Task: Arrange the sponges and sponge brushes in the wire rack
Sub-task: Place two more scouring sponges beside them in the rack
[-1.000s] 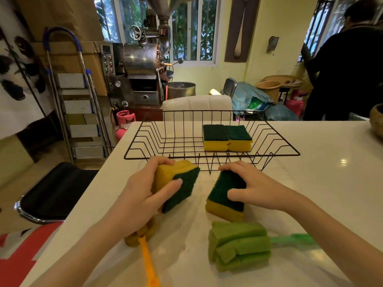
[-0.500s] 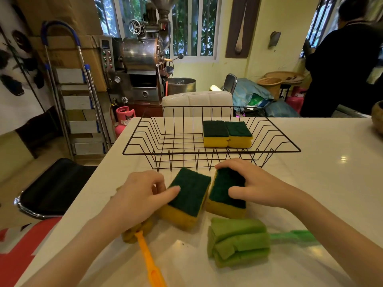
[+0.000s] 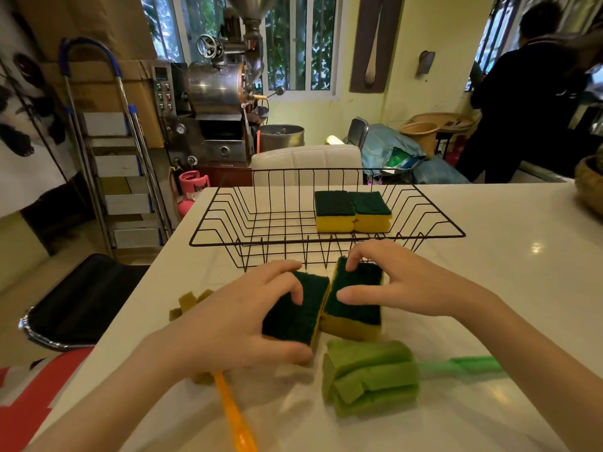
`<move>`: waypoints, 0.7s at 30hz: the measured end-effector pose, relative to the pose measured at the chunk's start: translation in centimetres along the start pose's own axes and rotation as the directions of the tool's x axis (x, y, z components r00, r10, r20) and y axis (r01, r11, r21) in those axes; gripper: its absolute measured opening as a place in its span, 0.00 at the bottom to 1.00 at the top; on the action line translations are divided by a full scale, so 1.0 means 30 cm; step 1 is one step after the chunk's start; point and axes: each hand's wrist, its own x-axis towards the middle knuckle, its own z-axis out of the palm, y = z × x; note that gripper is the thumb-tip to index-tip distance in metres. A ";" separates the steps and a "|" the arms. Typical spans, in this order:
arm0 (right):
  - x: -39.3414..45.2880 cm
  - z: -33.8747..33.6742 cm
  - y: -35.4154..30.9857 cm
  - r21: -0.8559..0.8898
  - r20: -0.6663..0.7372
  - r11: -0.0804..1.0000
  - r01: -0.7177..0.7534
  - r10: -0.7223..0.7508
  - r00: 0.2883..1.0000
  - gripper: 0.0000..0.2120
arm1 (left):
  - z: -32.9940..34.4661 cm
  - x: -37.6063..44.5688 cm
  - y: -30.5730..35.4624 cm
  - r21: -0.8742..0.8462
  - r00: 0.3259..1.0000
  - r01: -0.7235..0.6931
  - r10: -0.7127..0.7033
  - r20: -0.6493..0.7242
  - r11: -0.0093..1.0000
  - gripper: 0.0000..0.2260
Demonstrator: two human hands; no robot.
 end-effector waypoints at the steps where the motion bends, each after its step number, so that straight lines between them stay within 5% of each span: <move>1: -0.005 -0.003 -0.010 -0.025 0.027 1.000 0.000 0.001 1.000 0.28 | -0.015 0.011 0.006 0.048 0.996 0.002 -0.006 0.092 0.999 0.20; 5: -0.006 0.013 -0.023 -0.218 0.109 0.976 0.010 0.014 0.994 0.32 | -0.076 0.075 0.016 0.172 0.944 -0.009 -0.048 0.328 0.985 0.24; 9: 0.004 0.031 -0.025 -0.208 0.097 0.978 -0.005 0.026 0.995 0.30 | -0.100 0.148 0.024 0.208 0.887 0.011 -0.106 0.449 0.978 0.21; 21: -0.039 -0.118 0.010 0.220 0.093 0.976 -0.009 -0.012 0.996 0.22 | -0.173 0.145 0.050 0.096 0.947 -0.042 0.009 0.321 0.994 0.17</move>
